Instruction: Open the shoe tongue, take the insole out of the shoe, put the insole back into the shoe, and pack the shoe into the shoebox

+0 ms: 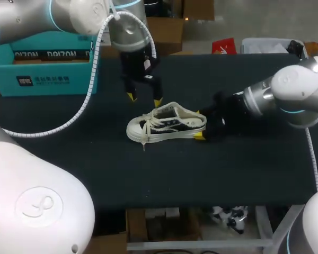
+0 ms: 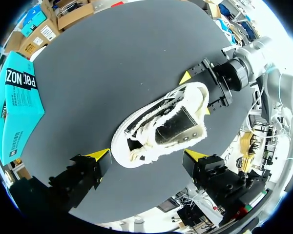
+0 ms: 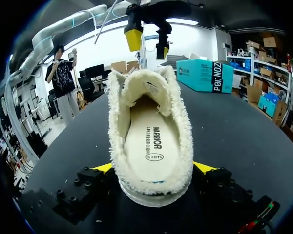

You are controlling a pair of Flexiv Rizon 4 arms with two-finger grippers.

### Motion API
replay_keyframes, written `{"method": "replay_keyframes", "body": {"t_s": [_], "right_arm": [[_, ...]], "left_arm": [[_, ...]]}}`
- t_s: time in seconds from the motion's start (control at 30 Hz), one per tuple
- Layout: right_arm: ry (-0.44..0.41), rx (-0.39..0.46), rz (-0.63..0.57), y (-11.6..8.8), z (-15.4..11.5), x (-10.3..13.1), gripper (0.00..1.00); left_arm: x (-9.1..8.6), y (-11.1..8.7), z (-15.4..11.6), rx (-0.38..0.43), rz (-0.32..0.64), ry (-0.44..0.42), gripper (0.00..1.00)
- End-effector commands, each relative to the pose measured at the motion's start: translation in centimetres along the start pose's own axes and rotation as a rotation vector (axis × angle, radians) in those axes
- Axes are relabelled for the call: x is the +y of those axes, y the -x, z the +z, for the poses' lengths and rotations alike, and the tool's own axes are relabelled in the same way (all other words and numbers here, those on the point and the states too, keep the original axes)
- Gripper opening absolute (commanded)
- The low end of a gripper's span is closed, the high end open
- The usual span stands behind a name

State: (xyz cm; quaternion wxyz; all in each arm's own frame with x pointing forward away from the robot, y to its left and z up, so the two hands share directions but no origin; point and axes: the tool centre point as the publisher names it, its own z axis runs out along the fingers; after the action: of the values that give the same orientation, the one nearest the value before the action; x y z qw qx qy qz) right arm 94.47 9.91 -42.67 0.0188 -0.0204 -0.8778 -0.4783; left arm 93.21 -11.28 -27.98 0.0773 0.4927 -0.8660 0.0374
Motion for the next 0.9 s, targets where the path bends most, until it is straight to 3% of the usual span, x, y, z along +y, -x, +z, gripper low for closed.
{"method": "replay_keyframes", "body": {"t_s": [0.03,0.4,0.43,0.5,0.9], "right_arm": [[-0.002,-0.002,-0.011,-0.5,0.0,0.4,1.0],[0.021,-0.013,-0.045,-1.1,0.7,0.4,1.0],[0.029,-0.018,-0.047,-1.1,0.7,0.3,0.93],[0.033,-0.029,-0.051,-1.0,0.8,0.1,0.0],[0.042,-0.059,-0.067,-0.9,0.7,0.0,0.0]], "left_arm": [[-0.3,-0.3,0.3,-0.009,-0.008,0.002,1.0],[-0.7,-1.0,0.8,-0.005,-0.023,0.006,1.0],[-0.7,-1.2,0.8,-0.005,-0.024,0.007,1.0],[-0.6,-1.6,0.7,-0.015,-0.026,0.004,1.0],[-0.8,-5.5,1.2,-0.093,0.007,-0.006,1.0]]}}
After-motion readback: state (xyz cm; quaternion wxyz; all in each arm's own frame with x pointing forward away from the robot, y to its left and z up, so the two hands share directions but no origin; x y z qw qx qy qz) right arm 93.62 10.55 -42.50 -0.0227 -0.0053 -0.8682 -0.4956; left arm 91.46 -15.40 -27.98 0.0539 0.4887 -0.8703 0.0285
